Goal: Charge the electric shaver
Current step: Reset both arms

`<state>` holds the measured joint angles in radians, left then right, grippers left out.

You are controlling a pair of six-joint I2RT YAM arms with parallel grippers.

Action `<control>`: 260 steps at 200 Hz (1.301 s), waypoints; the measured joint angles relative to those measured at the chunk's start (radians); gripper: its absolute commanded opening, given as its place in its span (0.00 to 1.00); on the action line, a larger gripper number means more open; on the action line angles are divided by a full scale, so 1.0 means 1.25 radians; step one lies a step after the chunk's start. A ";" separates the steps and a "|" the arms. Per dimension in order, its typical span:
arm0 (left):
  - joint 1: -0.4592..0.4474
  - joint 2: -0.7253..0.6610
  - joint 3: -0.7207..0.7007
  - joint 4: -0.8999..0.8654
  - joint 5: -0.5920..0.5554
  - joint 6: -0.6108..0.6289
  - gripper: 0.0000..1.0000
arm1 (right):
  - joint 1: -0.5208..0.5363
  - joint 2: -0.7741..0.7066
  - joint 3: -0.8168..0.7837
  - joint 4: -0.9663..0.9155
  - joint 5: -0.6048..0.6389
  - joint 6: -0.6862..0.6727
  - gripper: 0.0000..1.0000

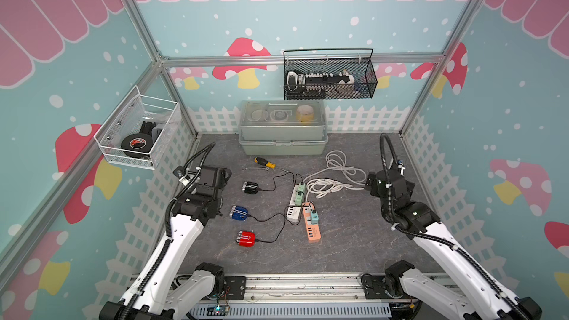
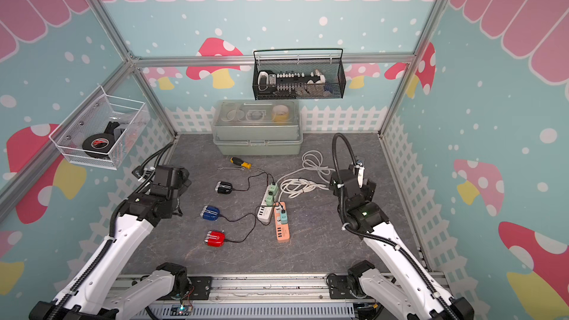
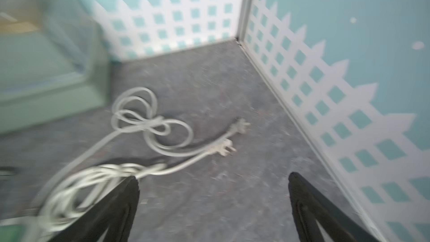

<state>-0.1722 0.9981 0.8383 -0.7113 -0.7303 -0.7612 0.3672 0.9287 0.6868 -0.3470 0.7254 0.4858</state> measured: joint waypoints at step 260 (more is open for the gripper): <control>0.102 0.431 -0.372 1.257 0.336 0.529 0.99 | -0.263 0.472 -0.279 1.023 -0.306 -0.304 0.99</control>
<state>-0.0452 1.5364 0.3733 0.8597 -0.3107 -0.0998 0.0387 1.5188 0.3382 0.9318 0.3431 0.1059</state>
